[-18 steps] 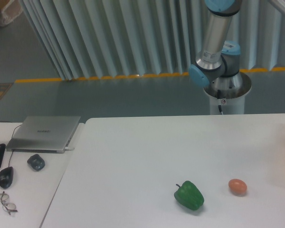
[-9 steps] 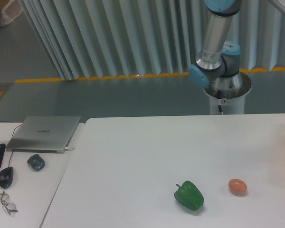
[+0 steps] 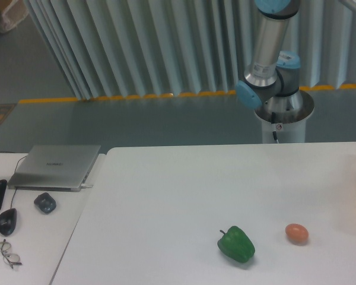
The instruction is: Place the red pepper on the table
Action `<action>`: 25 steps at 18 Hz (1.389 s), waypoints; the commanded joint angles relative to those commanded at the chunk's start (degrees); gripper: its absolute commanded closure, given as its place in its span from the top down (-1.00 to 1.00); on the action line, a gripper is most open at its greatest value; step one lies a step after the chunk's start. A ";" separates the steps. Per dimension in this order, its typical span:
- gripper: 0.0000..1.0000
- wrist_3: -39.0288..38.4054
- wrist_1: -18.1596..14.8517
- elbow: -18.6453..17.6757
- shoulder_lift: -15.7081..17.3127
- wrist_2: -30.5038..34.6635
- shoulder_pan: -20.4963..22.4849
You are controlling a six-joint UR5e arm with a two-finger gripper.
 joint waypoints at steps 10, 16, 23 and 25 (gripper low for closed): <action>-1.00 -23.45 -1.51 2.73 2.46 -5.46 -11.94; -1.00 -30.14 3.14 3.18 0.71 -5.20 -17.39; -1.00 -42.71 11.14 3.09 -4.13 -0.90 -25.74; -1.00 -42.63 11.50 1.08 -3.61 0.42 -27.15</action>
